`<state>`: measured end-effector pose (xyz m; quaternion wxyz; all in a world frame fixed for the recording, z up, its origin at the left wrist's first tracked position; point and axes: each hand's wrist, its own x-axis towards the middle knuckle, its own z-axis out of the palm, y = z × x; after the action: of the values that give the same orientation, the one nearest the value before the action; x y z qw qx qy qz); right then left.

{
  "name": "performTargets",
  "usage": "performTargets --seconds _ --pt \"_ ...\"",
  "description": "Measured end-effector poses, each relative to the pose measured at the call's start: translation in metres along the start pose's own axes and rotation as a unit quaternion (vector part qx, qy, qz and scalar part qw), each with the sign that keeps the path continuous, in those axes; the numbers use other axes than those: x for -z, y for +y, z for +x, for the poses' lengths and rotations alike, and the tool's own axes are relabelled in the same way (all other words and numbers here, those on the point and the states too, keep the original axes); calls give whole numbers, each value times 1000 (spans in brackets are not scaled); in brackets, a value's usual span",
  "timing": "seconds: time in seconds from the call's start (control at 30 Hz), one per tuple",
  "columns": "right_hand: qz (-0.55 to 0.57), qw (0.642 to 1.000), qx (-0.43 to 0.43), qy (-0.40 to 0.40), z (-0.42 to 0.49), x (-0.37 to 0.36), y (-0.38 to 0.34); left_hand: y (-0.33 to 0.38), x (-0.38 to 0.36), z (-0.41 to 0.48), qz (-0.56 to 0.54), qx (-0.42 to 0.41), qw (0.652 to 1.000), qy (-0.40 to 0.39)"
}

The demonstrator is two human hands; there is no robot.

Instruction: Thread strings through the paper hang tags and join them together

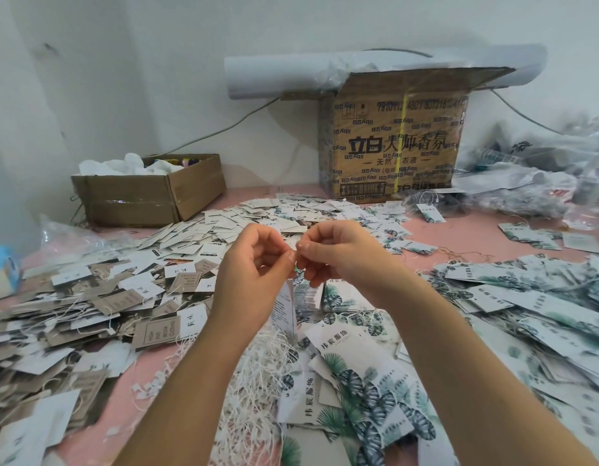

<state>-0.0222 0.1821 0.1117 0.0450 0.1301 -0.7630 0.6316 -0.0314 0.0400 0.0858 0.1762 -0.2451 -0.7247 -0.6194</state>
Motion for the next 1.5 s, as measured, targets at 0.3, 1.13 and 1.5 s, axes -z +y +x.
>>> performTargets --seconds 0.3,1.13,1.5 --pt "26 1000 -1 4 -1 3 -3 3 1 1 -75 32 997 13" --pt "14 1000 5 -1 -1 2 -2 5 1 0 -77 24 997 15" --pt "-9 999 21 -34 -3 4 -2 4 3 1 -134 39 990 7"
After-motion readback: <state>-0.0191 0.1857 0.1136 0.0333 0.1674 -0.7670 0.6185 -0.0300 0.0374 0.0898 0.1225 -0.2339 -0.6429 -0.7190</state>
